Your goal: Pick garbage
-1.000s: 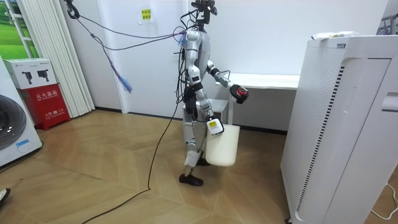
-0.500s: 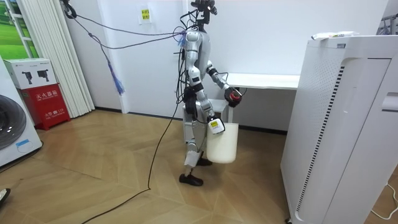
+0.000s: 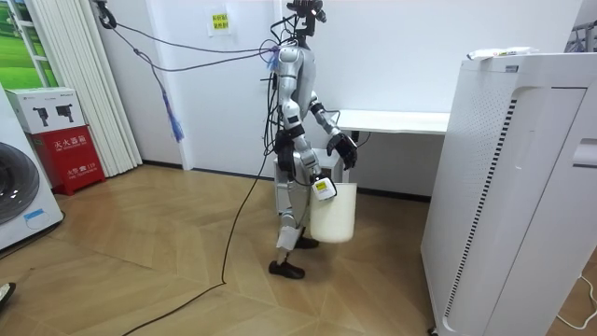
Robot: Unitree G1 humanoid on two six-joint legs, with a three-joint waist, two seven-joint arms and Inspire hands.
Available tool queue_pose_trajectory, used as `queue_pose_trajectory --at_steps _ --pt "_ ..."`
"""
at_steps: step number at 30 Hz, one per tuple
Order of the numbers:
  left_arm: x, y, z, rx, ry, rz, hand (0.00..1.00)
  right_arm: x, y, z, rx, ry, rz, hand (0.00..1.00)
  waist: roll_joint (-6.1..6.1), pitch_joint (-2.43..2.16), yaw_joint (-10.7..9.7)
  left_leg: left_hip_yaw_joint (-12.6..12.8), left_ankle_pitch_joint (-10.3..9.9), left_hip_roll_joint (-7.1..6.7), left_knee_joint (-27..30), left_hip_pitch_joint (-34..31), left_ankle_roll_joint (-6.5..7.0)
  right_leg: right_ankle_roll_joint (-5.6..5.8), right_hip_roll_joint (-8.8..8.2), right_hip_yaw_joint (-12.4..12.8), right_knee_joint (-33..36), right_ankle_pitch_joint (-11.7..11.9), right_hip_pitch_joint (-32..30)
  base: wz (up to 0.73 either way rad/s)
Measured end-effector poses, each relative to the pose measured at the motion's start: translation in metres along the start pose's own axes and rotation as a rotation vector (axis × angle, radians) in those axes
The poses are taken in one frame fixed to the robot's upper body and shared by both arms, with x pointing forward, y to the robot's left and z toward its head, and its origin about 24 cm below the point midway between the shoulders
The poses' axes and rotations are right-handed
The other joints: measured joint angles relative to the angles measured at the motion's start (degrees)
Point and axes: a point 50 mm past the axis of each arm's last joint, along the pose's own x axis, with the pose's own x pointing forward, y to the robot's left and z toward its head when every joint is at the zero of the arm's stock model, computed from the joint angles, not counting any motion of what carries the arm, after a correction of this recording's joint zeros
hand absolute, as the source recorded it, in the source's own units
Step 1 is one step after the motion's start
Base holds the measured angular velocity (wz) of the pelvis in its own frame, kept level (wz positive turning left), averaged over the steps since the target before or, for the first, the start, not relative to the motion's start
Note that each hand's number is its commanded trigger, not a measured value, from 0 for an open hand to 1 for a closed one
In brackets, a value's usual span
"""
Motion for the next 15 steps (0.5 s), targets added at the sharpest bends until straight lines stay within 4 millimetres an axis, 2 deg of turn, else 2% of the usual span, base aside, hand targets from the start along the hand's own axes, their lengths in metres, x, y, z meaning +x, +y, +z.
queue_pose_trajectory --at_steps 4,7,15 --pt "0.0009 -0.004 -0.0005 -0.003 0.001 -0.02 0.0 0.0004 0.0022 -0.0023 -0.005 0.01 0.0 1.0 0.24 0.26 0.08 0.01 0.05 -0.12 0.07 -0.7 0.05 0.0 -0.11 -0.04 0.06 0.0 -0.76 0.0" --pt "0.0009 -0.0039 -0.001 -0.003 0.003 -0.024 0.0 -0.0003 -0.0046 0.0005 0.012 -0.001 -0.029 1.0 0.19 0.33 -0.03 0.15 0.05 -0.08 0.15 -1.38 0.05 0.0 -0.11 0.01 0.17 0.0 -1.61 -0.02" --pt "0.0017 -0.0057 -0.0033 -0.01 0.012 -0.028 0.0 0.0004 -0.0034 0.0024 0.008 -0.006 -0.025 1.0 0.02 0.53 0.37 1.34 0.07 0.06 -0.32 -2.28 0.02 0.0 -0.31 0.03 0.19 0.01 -3.26 -0.05"
